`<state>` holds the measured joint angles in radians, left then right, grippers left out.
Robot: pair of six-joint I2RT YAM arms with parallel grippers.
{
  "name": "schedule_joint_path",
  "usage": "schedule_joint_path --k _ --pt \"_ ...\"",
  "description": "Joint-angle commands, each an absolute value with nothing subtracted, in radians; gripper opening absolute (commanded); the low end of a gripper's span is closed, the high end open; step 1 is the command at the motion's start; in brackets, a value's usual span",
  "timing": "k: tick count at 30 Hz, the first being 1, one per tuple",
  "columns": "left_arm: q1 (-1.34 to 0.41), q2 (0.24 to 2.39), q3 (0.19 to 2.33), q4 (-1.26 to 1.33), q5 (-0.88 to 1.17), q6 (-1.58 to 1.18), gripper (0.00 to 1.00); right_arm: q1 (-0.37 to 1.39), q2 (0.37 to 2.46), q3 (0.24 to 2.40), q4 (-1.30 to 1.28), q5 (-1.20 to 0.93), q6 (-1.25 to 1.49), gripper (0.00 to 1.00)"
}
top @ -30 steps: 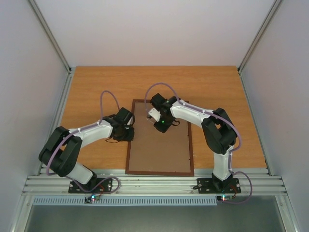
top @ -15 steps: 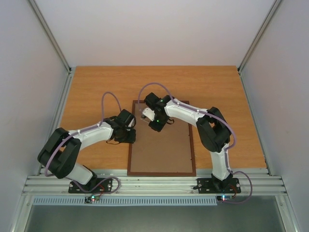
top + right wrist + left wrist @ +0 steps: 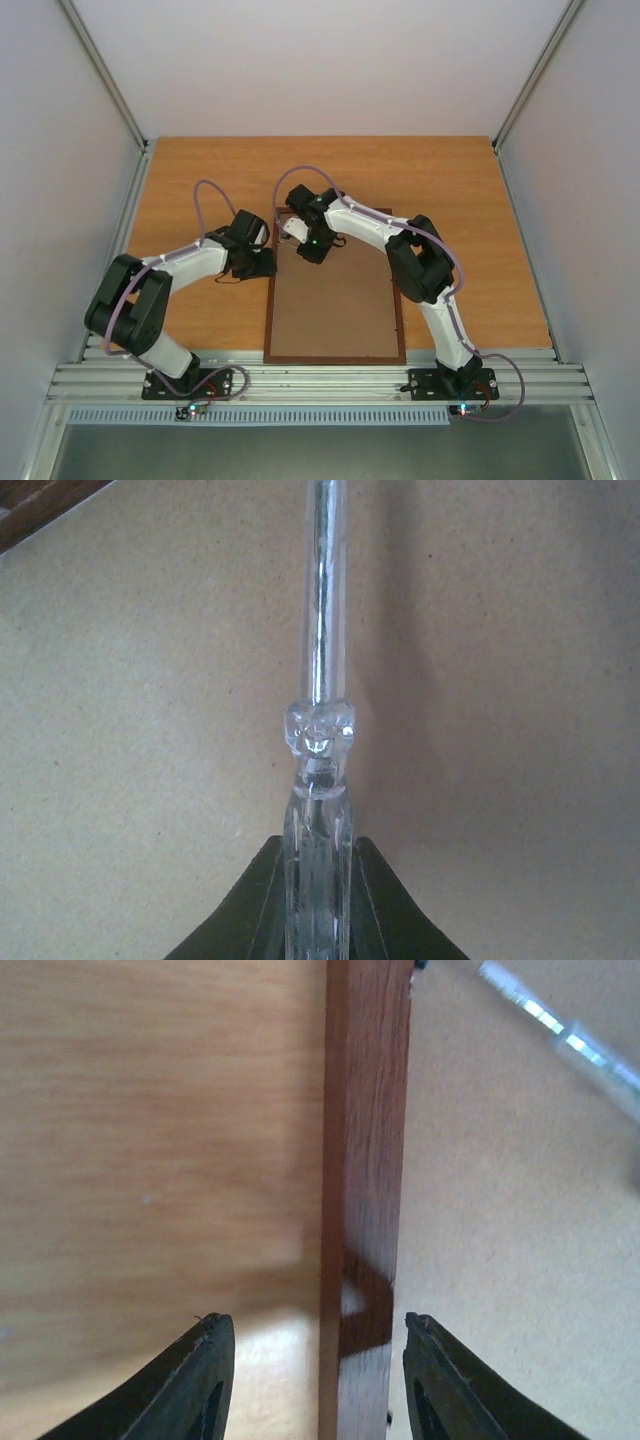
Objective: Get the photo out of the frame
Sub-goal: Move the photo frame to the center of the board, then release the photo frame item from the photo frame.
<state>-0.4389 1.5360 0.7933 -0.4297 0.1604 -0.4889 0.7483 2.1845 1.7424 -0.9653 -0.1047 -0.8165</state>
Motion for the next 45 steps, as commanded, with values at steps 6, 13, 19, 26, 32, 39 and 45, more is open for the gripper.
schedule_joint_path --k 6,13,19,26,32,39,45 --pt "-0.422 1.644 0.861 -0.348 0.214 -0.464 0.42 0.750 2.259 1.839 -1.089 -0.104 -0.845 0.01" --pt "-0.422 1.672 0.853 -0.326 0.241 -0.454 0.26 0.750 2.309 1.900 -1.122 -0.086 -0.836 0.01" --pt "-0.423 1.674 0.844 -0.321 0.255 -0.450 0.22 0.750 2.350 1.964 -1.161 -0.065 -0.820 0.01" --pt "-0.422 1.667 0.835 -0.312 0.269 -0.451 0.20 0.750 2.396 2.034 -1.217 -0.047 -0.804 0.01" --pt "-0.423 1.658 0.824 -0.297 0.288 -0.453 0.17 0.750 2.417 2.066 -1.233 -0.044 -0.797 0.01" --pt "-0.424 1.660 0.822 -0.289 0.309 -0.451 0.17 0.752 2.439 2.125 -1.235 -0.029 -0.777 0.01" --pt "-0.428 1.660 0.818 -0.288 0.307 -0.449 0.16 0.765 2.425 2.146 -1.211 -0.040 -0.781 0.01"
